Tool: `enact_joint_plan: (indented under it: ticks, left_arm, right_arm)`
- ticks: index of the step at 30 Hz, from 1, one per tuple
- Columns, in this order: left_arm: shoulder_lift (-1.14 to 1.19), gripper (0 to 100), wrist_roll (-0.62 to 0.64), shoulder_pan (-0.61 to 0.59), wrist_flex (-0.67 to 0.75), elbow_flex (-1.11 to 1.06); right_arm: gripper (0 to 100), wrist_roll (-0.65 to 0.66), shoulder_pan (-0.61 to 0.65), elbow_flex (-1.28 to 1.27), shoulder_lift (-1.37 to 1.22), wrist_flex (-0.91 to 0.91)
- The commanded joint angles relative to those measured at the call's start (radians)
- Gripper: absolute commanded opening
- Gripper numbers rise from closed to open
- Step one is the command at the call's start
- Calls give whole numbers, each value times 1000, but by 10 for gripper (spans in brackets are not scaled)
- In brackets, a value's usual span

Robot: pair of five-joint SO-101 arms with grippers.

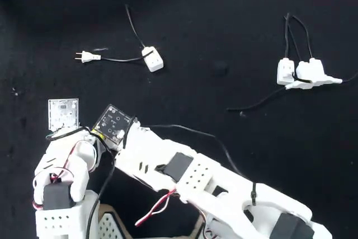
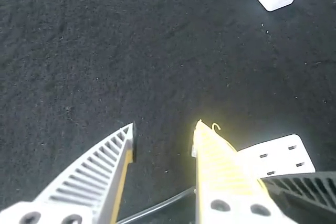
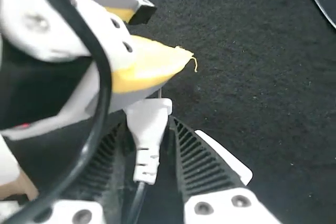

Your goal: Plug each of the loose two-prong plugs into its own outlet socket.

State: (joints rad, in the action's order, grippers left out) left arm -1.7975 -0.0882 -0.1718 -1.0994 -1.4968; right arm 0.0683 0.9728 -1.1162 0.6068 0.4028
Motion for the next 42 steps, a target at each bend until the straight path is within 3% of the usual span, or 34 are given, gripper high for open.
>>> enact_joint_plan:
  ticks: [1,8,13,42]
  left_arm:
    - [8,191,-17,15,9,5]
    - [8,191,-17,15,9,4]
    - [8,191,-17,15,9,-8]
    - [8,191,-18,15,9,-19]
  right_arm:
    - [11,-46,6,10,54,-40]
    - [11,-57,6,13,56,-38]
    - [11,-143,6,16,56,-40]
    - [11,-152,6,-50,213,-40]
